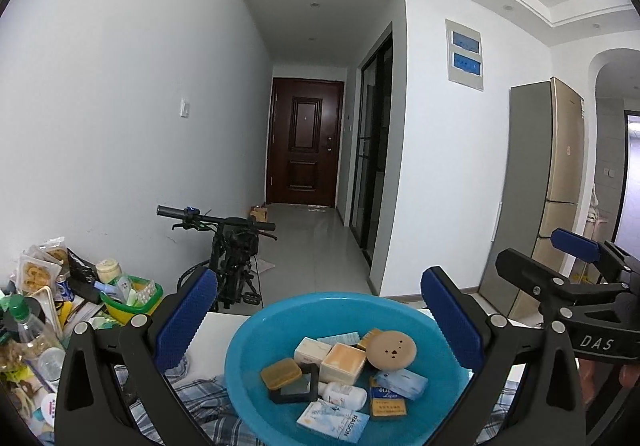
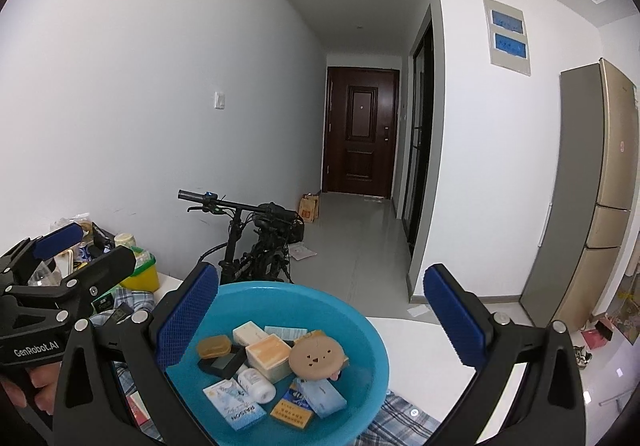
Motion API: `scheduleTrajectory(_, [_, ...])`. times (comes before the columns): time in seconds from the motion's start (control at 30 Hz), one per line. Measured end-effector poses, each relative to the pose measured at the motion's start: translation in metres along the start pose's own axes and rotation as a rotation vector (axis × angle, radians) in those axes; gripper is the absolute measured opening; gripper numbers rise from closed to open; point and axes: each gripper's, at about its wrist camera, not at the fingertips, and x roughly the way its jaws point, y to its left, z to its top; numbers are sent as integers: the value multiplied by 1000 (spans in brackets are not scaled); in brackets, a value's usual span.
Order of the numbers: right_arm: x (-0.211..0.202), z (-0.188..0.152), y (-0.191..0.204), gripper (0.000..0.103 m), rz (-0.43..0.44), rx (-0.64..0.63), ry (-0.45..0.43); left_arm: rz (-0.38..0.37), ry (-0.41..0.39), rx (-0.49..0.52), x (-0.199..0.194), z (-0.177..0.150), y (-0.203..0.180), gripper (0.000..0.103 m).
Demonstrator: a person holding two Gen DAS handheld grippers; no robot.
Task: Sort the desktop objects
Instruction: 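Lift both open grippers up out of the blue basin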
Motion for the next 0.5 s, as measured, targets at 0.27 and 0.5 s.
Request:
scheduleTrajectory(0.27, [-43, -2, 0, 102, 5, 8, -32, 0, -25, 3, -47, 4, -8, 103])
scheduleTrajectory(0.5, [-73, -5, -3, 102, 6, 20, -39, 8, -56, 2, -85, 4, -14, 103])
